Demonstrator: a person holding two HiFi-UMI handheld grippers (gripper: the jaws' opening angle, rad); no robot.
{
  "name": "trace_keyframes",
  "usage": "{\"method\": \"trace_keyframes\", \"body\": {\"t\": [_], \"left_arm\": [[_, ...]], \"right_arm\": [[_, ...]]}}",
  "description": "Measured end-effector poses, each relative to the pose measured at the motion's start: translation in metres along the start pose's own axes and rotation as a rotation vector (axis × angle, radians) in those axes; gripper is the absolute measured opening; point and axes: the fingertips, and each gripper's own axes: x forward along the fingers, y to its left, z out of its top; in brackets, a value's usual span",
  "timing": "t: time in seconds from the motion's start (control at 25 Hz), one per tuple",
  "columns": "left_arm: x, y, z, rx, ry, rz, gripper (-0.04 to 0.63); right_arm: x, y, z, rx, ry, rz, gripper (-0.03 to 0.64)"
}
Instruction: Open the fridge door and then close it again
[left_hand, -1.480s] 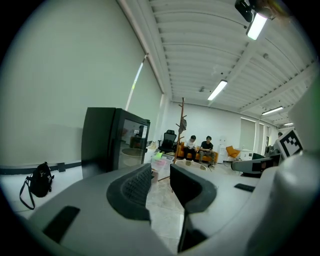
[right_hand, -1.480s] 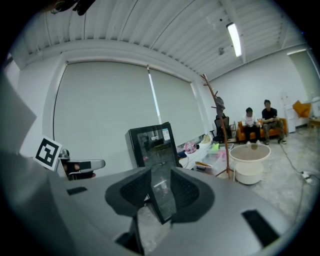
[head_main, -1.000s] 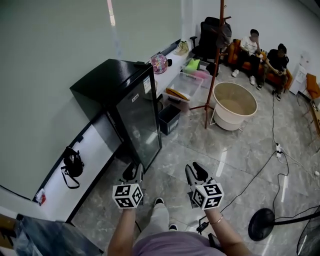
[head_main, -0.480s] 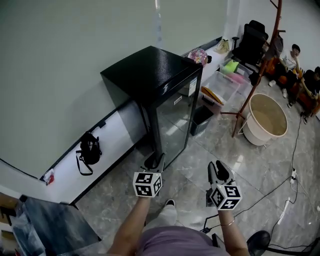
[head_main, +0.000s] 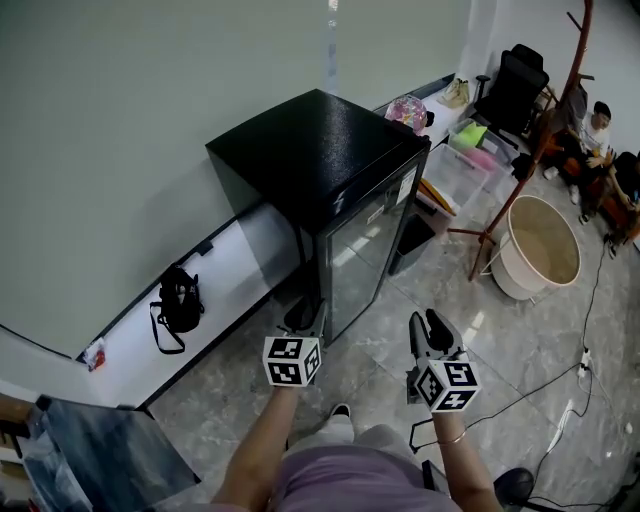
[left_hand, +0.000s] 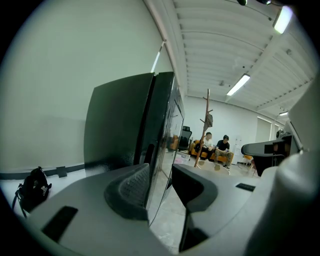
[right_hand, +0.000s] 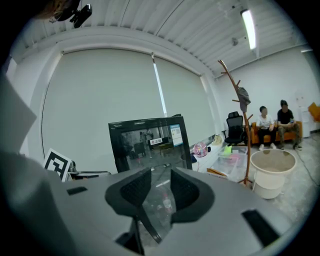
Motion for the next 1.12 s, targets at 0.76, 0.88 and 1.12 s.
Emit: {"method": "trace_keyframes", "body": {"t": [0.76,0.88,1.12], "left_arm": [[0.033,0.006,0.0,-0.014,0.0,0.098,0.135],[0.038,0.008,0.001,-0.02,0.0,0.133,0.135],[0.048,0.006,0.001,-0.033,-0.003,0.187,0.135]], "right_arm": [[0.069,-0.006,0.028,-0.048,-0.005,0.183,0.114],[0.082,-0.01,0.032,-0.054,0.008,0.229,0.114],[0.105,-0.02,0.036,-0.062,0.032,0.317,0.114]]}}
